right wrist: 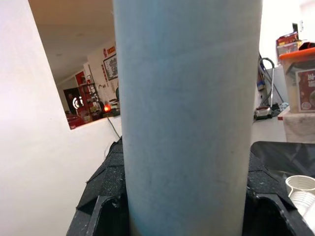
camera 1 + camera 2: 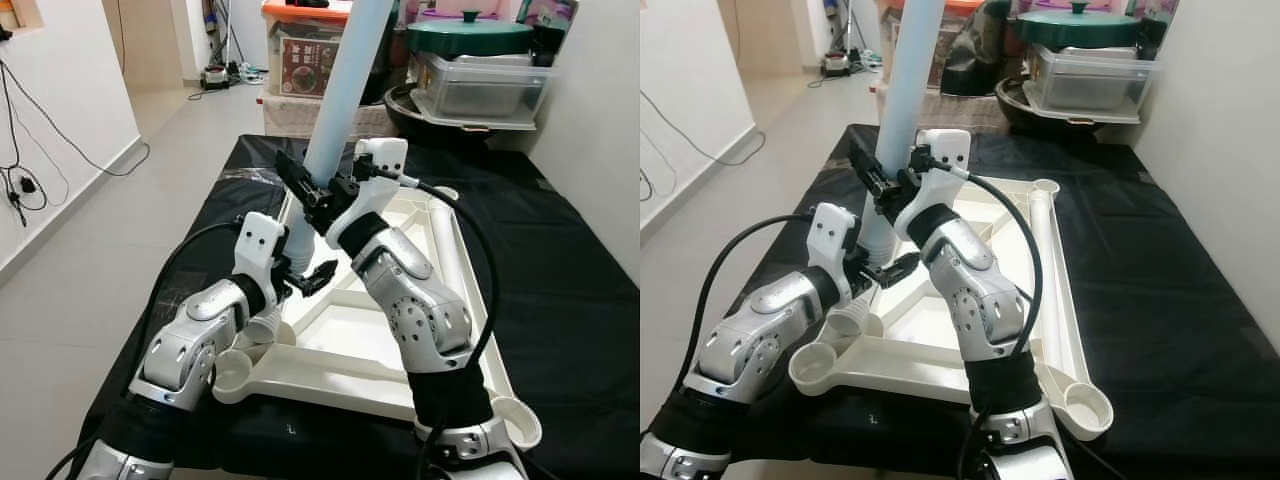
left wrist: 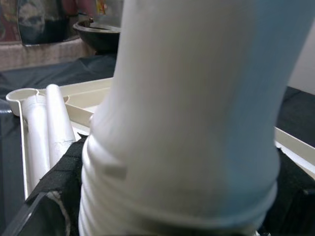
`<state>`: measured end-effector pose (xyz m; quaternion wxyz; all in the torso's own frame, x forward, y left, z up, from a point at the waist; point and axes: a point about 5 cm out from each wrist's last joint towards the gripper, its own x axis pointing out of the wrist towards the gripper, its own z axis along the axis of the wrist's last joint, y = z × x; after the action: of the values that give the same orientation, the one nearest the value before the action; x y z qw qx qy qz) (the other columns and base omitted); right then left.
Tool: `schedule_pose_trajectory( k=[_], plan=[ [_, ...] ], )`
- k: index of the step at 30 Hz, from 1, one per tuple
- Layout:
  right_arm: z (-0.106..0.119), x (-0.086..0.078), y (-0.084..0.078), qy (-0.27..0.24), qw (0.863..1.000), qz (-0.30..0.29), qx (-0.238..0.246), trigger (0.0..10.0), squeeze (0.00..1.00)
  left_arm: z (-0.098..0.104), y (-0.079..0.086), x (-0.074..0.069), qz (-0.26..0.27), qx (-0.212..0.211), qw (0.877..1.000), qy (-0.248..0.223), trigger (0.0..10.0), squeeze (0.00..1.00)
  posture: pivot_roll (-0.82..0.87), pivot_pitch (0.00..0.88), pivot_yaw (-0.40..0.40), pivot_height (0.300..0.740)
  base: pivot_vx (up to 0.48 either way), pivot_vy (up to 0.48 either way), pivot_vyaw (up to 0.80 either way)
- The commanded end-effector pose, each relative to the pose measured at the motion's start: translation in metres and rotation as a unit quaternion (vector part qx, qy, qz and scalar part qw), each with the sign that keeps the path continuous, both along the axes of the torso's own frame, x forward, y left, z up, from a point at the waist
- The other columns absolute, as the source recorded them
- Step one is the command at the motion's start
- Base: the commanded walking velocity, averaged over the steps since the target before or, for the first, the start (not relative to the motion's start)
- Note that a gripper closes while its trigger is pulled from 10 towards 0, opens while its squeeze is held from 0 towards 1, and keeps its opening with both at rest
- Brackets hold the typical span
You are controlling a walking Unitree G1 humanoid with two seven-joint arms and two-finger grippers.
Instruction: Building children table
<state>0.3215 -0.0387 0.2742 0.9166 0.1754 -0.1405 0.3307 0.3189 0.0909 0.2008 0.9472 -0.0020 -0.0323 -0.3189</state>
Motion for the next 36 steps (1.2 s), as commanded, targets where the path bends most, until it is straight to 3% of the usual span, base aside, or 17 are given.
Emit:
schedule_pose_trajectory(
  k=[1,16,17,18,19,21,22,34,35,36],
  plan=[
    [-0.0059,-0.0095,0.0182,0.010,0.999,0.040,0.010,0.0,0.00,0.0065,-0.0101,-0.0007,-0.009,0.004,1.000,-0.018,10.0,0.00,0.04,0.000,-0.052,0.740,0.000,0.000,0.00],
    [-0.0100,-0.0102,0.0203,0.009,0.999,0.047,-0.003,0.0,0.00,0.0042,-0.0114,0.0018,-0.007,0.009,1.000,-0.020,10.0,0.00,0.04,0.000,-0.048,0.740,0.000,0.000,0.00],
    [-0.0100,-0.0107,0.0204,0.007,0.999,0.048,-0.004,0.0,0.00,0.0043,-0.0119,0.0015,-0.011,0.005,1.000,-0.018,9.6,0.00,0.04,0.000,-0.048,0.740,0.000,0.000,0.00],
    [-0.0103,-0.0111,0.0204,0.007,0.999,0.049,-0.005,0.0,0.00,0.0050,-0.0120,0.0012,-0.011,0.005,1.000,-0.020,4.4,0.00,0.04,0.000,-0.048,0.740,0.000,0.000,0.00],
    [-0.0107,-0.0116,0.0205,0.006,0.999,0.049,-0.007,0.0,0.00,0.0056,-0.0118,0.0020,-0.007,0.010,1.000,-0.025,1.0,0.00,0.04,0.000,-0.048,0.740,0.000,0.000,0.00],
    [-0.0107,-0.0116,0.0205,0.006,0.999,0.049,-0.007,0.0,0.00,0.0056,-0.0118,0.0020,-0.007,0.010,1.000,-0.025,1.0,0.00,0.04,0.000,-0.048,0.740,0.000,0.000,0.00],
    [-0.0114,-0.0118,0.0205,0.007,0.999,0.050,-0.007,0.0,0.00,0.0064,-0.0120,0.0023,-0.010,0.012,0.999,-0.032,0.0,0.00,0.04,0.000,-0.049,0.740,0.000,0.000,0.00],
    [-0.0130,-0.0117,0.0212,0.010,0.998,0.053,-0.013,0.0,0.00,0.0089,-0.0075,0.0019,-0.005,0.006,0.999,-0.048,0.0,0.00,0.05,0.000,-0.052,0.740,0.000,0.000,0.00],
    [-0.0129,-0.0105,0.0199,0.012,0.998,0.053,-0.011,10.0,1.00,0.0080,-0.0066,0.0008,-0.010,0.009,0.999,-0.047,0.0,0.00,0.05,0.000,-0.055,0.740,0.000,0.000,0.00],
    [-0.0115,-0.0092,0.0176,0.009,0.998,0.056,-0.012,10.0,1.00,0.0074,-0.0055,-0.0025,-0.027,0.014,0.999,-0.044,0.0,0.00,0.05,0.000,-0.056,0.740,0.000,0.000,0.00]
  ],
)
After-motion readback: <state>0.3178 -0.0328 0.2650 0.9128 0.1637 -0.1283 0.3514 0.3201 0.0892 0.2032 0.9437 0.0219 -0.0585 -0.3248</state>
